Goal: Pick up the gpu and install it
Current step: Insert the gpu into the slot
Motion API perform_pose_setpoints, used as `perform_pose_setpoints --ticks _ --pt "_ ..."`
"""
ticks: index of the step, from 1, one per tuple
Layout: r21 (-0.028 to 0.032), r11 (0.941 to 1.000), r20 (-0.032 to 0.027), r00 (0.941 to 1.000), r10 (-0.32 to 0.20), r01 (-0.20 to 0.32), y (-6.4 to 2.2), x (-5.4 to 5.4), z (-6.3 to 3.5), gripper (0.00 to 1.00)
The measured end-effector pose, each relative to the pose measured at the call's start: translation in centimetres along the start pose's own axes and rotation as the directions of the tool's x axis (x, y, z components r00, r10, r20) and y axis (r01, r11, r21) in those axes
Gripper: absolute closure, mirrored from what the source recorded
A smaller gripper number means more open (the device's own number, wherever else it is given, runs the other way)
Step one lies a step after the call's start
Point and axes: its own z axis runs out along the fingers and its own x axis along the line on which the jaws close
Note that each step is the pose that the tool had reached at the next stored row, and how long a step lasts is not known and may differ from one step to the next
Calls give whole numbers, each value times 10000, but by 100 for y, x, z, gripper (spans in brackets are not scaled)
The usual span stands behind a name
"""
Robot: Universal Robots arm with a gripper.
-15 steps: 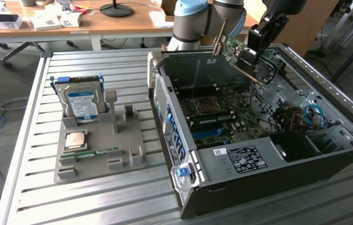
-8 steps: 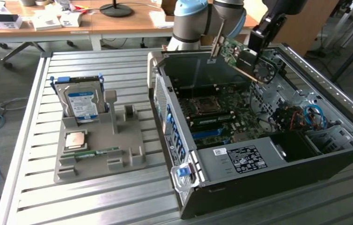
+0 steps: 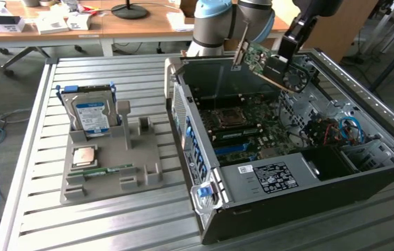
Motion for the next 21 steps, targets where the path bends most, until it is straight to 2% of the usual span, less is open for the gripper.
perform_pose_setpoints --ticks 6,11,16,21 --pt "-17 9977 -49 9977 -679 679 0 0 2 74" --pt "-34 9922 -90 9921 -1247 1247 0 0 4 74" --pt "-52 9836 -130 9835 -1804 1804 0 0 6 74" --pt "-73 9721 -167 9720 -2345 2344 1 -1 8 74"
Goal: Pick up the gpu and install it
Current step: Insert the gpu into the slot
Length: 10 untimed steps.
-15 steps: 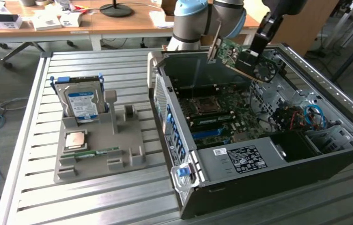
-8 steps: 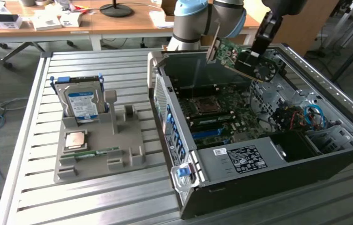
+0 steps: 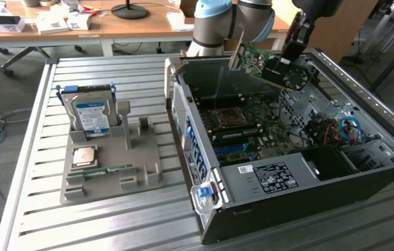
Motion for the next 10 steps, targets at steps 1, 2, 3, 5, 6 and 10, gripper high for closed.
perform_pose_setpoints --ticks 1,2,3,5,6,10 --pt "-2 9999 -7 9999 -107 107 0 0 1 74" --pt "-5 9998 -14 9998 -215 215 0 0 1 74" --pt "-8 9995 -23 9995 -325 325 0 -1 2 74" --pt "-14 9985 -39 9985 -544 544 1 -1 3 74" --pt "-16 9979 -46 9979 -651 651 1 -2 3 74" --pt "-28 9942 -78 9942 -1077 1077 2 -2 5 74"
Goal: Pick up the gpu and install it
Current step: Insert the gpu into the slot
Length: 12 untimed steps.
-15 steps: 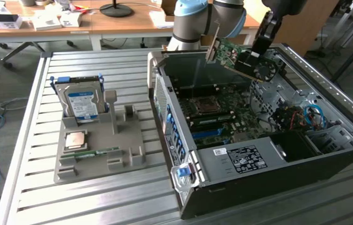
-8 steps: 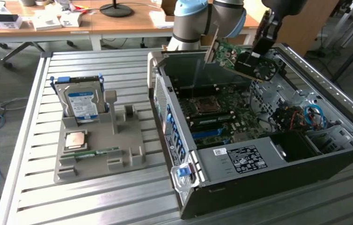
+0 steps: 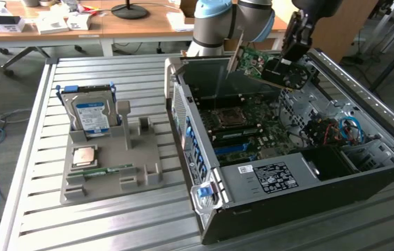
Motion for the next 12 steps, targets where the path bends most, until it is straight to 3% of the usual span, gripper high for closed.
perform_pose_setpoints --ticks 6,12 --pt "-16 9981 -45 9981 -617 617 0 -1 2 74" --pt "-17 9978 -48 9978 -659 659 0 -1 2 74"
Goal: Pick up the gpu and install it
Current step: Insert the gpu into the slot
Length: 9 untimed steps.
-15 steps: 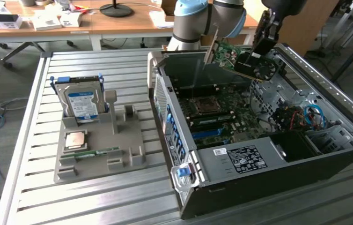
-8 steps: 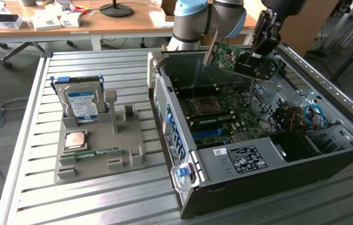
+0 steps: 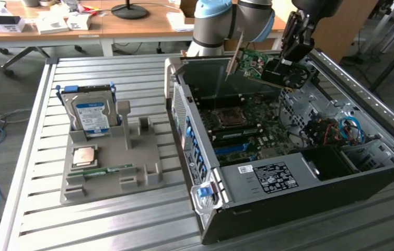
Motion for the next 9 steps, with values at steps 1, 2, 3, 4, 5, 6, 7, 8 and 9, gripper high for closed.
perform_pose_setpoints --ticks 1,2,3,4,5,6,7,8,9 --pt "0 10000 0 10000 -1 1 0 0 0 74" --pt "0 10000 1 10000 -1 1 0 -1 1 74" --pt "-1 10000 -1 10000 -20 20 0 0 1 74" --pt "-2 10000 -4 10000 -63 63 0 0 1 74" --pt "-3 9999 -9 9999 -128 128 0 0 1 74" --pt "-6 9998 -15 9998 -218 218 0 0 1 74" --pt "-9 9994 -24 9994 -343 343 0 -1 1 74" --pt "-13 9987 -35 9987 -501 501 0 -1 1 74" --pt "-16 9978 -48 9977 -670 670 0 0 1 74"
